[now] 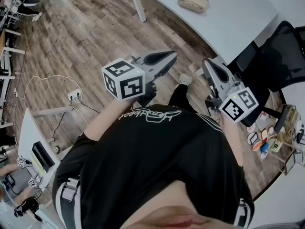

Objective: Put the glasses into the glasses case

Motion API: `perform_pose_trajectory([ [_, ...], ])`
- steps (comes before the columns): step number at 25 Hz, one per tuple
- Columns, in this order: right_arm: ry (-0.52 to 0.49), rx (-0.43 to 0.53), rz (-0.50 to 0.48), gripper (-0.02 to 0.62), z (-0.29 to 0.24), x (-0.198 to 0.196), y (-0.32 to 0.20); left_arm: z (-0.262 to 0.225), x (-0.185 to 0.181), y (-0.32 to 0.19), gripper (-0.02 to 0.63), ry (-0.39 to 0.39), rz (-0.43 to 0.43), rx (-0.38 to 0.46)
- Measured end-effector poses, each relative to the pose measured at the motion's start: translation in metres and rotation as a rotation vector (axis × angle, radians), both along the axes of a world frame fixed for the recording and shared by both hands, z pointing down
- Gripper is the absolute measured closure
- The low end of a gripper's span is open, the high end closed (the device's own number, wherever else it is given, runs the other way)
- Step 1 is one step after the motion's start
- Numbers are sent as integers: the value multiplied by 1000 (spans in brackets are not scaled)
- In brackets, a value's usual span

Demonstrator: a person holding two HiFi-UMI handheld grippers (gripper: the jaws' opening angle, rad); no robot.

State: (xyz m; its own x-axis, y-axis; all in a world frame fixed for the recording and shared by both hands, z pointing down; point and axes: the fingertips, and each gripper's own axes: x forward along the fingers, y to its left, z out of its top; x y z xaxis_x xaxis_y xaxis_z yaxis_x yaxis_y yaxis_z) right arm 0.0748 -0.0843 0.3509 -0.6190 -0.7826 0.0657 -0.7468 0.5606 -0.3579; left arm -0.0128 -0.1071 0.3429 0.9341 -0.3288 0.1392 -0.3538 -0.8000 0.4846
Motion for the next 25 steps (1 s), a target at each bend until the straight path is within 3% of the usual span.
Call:
perform_pose_trajectory([
  [10, -50, -62, 12, 583, 13, -1, 15, 7, 5, 17, 600, -13, 33, -10],
  [25, -23, -93, 11, 583, 25, -7, 19, 23, 5, 18, 600, -9, 47, -59],
])
